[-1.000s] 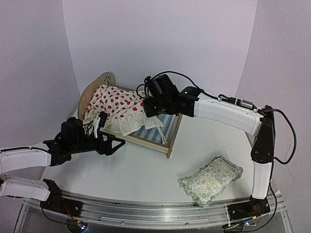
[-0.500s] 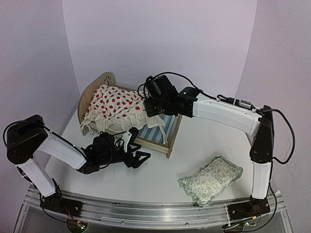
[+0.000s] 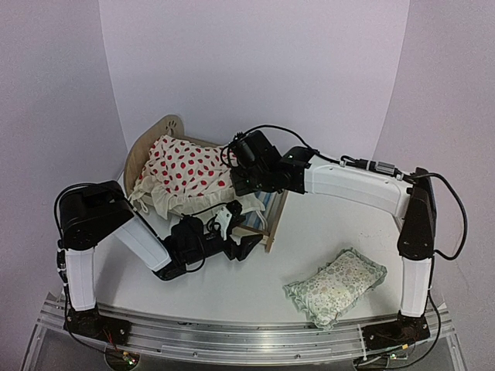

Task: Set up the pet bed
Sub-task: Cross the right ropes of the mattress at the bed frame base.

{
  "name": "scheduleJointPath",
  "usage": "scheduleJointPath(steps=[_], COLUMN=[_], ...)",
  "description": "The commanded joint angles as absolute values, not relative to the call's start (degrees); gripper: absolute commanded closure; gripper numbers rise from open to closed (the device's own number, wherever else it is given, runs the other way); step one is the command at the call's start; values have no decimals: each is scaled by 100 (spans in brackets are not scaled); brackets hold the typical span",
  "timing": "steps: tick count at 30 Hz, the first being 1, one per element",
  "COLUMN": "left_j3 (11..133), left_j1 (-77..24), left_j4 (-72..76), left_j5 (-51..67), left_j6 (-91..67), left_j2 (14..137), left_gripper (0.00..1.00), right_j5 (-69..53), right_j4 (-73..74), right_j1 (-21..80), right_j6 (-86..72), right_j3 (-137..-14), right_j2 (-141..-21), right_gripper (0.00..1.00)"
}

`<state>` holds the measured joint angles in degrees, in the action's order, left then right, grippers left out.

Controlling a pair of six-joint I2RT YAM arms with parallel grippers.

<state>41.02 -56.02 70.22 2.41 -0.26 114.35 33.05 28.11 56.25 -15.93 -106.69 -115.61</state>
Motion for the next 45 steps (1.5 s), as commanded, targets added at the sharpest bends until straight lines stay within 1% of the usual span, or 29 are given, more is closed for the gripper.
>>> scheduleJointPath(steps=[1, 9, 13, 18, 22, 26, 27, 31, 34, 37, 39, 42, 45], left_j3=[4494, 5064, 5210, 5394, 5428, 5425, 5408, 5303, 5282, 5284, 5290, 5306, 5317], left_j1=[-5657, -5656, -5658, -5660, -5660, -5663, -5662, -5660, -5660, -5672, -5677, -5687, -5695], left_j4=[7894, 8020, 8014, 7772, 7843, 7812, 7794, 7728, 7657, 7593, 7552, 7515, 7513], left_j5=[-226, -235, -418, -670, -628, -577, -569, -544, -535, -507, -491, -498, -543], left_j6=[204, 128, 101, 66, 53, 53, 53, -145, -140, -158, -156, -101, -62], left_j2=[11834, 12378, 12511, 12621, 12685, 12652, 12627, 12541, 12525, 12501, 12488, 12473, 12478], left_gripper=[18, 32, 45, 46, 58, 75, 76, 76, 86, 91, 97, 100, 100], right_j5=[3289, 3290, 3241, 3159, 3141, 3147, 3150, 3206, 3208, 3218, 3238, 3240, 3236], right_j4=[2646, 2537, 2479, 2394, 2357, 2338, 2337, 2329, 2329, 2320, 2320, 2320, 2320], right_j1=[5601, 5599, 5599, 5603, 5599, 5599, 5600, 5599, 5600, 5599, 5599, 5600, 5599], right_j6=[-1741, -1720, -1739, -1791, -1799, -1779, -1769, -1715, -1719, -1714, -1703, -1703, -1702], right_j3=[-10670, -10428, -10307, -10171, -10135, -10148, -10159, -10221, -10247, -10281, -10297, -10291, -10274], right_j2=[-11251, -11063, -10962, -10824, -10785, -10800, -10812, -10861, -10891, -10925, -10939, -10943, -10934], right_gripper=[100, 100, 100, 100, 100, 100, 100, 100, 100, 100, 100, 100, 100])
